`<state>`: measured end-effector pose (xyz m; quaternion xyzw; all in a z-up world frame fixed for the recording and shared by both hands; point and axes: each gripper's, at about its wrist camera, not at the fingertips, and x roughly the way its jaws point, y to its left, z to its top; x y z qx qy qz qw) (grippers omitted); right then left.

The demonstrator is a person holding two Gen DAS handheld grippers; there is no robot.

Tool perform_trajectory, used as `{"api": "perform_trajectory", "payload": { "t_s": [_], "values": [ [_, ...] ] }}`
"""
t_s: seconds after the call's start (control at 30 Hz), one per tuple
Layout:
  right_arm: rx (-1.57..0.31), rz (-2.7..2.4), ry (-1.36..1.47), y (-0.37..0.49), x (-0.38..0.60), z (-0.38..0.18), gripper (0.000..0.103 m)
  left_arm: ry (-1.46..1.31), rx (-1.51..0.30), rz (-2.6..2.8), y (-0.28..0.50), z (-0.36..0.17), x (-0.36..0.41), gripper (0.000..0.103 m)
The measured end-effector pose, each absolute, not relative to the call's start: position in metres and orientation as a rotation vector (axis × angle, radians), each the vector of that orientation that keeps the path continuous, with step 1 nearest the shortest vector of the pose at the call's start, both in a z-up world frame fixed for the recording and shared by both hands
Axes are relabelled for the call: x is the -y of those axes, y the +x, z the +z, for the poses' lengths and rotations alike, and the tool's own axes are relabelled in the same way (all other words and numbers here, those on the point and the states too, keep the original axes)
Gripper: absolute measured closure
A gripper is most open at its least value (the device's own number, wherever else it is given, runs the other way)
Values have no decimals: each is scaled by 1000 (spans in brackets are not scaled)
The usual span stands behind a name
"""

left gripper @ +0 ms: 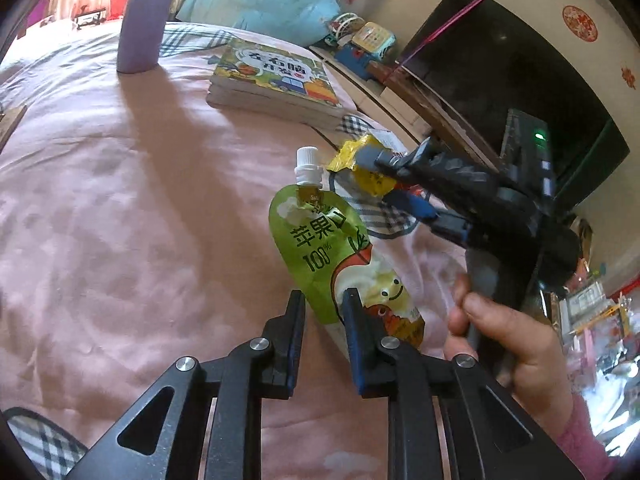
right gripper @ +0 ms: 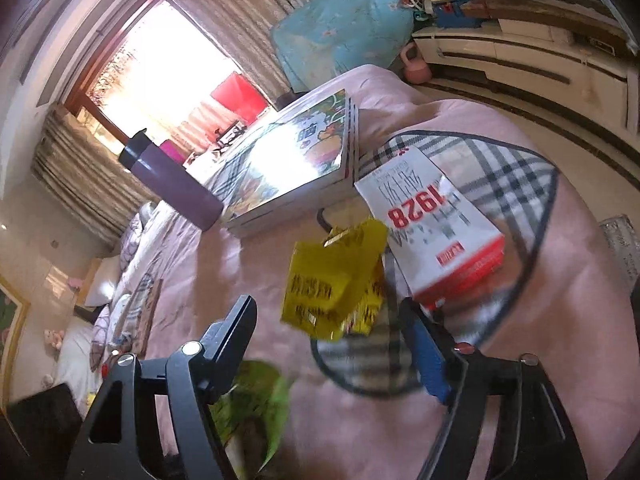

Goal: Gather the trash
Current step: 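Grasp the green fruit pouch with the left gripper while the right grasps the yellow wrapper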

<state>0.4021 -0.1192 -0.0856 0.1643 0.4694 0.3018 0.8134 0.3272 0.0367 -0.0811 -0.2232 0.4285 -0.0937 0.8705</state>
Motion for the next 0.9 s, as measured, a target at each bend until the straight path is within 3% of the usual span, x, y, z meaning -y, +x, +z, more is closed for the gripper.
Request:
{"api": "perform_trajectory", "payload": {
  "t_s": [0.03,0.07,0.27,0.37,0.4,0.77,0.8,0.83,0.9],
  "values": [
    [-1008,640,332,404,116,-87,76,-470,-897,-198,327,-81,-38,84],
    [-1018,636,317,404,114,-88,81,-474,-896,-198,328,-81,-39,84],
    [-967,668,287,376,125,-71,83,-490,-906,-178,331,-85,-37,82],
    [-940,670,299,358,143,-62,83,-515,-926,-147,334,-89,-36,46],
    [-935,666,305,355,147,-60,83,-529,-922,-144,335,-90,-36,46],
    [-895,580,383,302,221,-56,83,-588,-921,-209,359,-95,-16,49],
    [-890,573,386,299,225,-55,83,-581,-921,-212,361,-96,-13,63],
    [-884,566,385,295,230,-54,83,-588,-916,-242,363,-96,-8,70],
    [-873,549,378,288,240,-51,83,-536,-905,-227,363,-90,4,77]
  ]
}}
